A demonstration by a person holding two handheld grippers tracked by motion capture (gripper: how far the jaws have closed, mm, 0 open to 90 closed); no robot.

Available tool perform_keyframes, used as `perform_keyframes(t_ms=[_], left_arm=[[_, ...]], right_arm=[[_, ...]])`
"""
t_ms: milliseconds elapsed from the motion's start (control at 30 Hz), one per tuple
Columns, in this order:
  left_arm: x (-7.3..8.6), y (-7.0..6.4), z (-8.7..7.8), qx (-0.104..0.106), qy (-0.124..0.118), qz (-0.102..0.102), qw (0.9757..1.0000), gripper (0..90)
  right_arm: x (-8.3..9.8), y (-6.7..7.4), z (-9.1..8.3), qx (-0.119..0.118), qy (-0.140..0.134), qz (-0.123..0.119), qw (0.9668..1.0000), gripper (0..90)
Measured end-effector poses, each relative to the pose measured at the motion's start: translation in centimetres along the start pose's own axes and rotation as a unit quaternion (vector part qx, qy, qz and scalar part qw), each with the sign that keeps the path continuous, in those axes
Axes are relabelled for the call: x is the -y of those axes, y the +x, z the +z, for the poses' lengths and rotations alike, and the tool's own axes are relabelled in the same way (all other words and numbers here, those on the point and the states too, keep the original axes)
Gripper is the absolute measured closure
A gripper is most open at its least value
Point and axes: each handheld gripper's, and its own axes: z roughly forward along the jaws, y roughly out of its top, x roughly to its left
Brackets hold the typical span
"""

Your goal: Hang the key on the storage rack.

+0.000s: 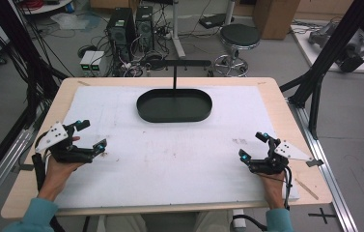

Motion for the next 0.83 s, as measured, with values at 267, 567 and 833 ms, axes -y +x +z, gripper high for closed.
perform_keyframes(t_ms=[267,567,833], left_arm=[[3.2,-0.8,-1.4,-0.005,-0.027,-0.017,0.9995,1.7],[4.8,-0.9,-2.4,-0.012,-0.051,-0.021,0.9984,1.7],[4.9,-1.3,-2.3,-0.017,-0.048,0.002,0.9987,2.5]], right_arm=[[0.0,0.1,0.0,0.001,0.002,-0.002,1.0,0.7],[0.0,0.1,0.0,0.0,0.002,-0.004,1.0,0.7],[0.0,0.2,0.0,0.001,0.001,-0.006,1.0,0.7]])
